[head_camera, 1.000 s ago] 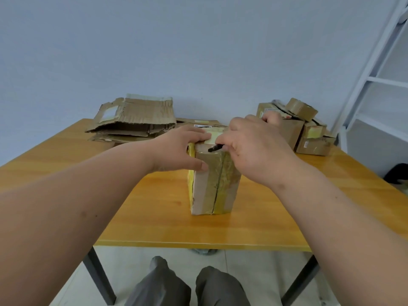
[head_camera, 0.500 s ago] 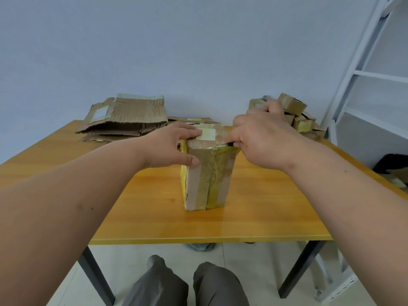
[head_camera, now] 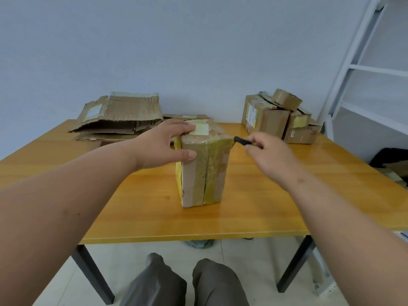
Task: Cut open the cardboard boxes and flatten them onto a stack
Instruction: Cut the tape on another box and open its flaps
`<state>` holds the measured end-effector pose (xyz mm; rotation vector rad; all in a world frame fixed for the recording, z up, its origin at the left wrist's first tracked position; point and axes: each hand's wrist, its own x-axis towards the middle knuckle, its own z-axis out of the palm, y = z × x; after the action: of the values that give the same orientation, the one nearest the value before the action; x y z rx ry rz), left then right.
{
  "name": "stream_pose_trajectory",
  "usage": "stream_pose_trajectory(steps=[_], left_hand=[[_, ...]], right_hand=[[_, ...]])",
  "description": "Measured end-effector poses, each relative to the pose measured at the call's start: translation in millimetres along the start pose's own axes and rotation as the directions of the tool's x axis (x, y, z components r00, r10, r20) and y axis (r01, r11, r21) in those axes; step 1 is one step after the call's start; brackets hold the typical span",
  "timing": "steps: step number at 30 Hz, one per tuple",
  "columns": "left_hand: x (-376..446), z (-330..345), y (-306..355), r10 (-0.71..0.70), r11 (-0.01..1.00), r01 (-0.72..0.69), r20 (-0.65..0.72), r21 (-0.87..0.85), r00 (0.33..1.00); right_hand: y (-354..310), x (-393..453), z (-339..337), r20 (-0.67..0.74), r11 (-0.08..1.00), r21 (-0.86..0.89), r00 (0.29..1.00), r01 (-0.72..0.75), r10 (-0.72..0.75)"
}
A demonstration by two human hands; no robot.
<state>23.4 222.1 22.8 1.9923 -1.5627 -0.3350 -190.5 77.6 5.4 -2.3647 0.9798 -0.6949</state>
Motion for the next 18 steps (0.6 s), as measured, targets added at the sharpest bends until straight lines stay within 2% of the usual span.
stream_pose_trajectory(steps=[2,5,9,11,13,15,18], left_hand=[[0,1,-2,-0.026,0.999,0.025,-0.035,-0.039,0.999],[0,-3,-13,-0.126,0.952,0.090,-0.109,-0.292,0.986],[-1,-8,-32,-0.313,0.731,0.153,-0.128,-0.665,0.941],[-5,-4,-41,-0.400,0.596,0.189,-0.085,-0.780,0.912],[-9,2,-48,-0.484,0.543,0.280,-0.022,-0.792,0.875],[-16,5,-55,-0.526,0.600,0.408,0.045,-0.688,0.850],[-24,1,-63,-0.591,0.679,0.573,0.121,-0.459,0.798]], right_hand=[[1,-6,18,0.107,0.984,0.127,0.988,-0.122,0.109],[9,-10,41,0.191,0.949,0.188,0.957,-0.253,0.217],[17,-12,63,0.290,0.913,0.224,0.918,-0.341,0.271],[16,-10,68,0.338,0.856,0.329,0.896,-0.398,0.286],[17,-4,70,0.359,0.774,0.457,0.887,-0.439,0.290],[19,1,70,0.346,0.748,0.483,0.884,-0.455,0.314],[20,1,67,0.358,0.773,0.438,0.878,-0.460,0.319]])
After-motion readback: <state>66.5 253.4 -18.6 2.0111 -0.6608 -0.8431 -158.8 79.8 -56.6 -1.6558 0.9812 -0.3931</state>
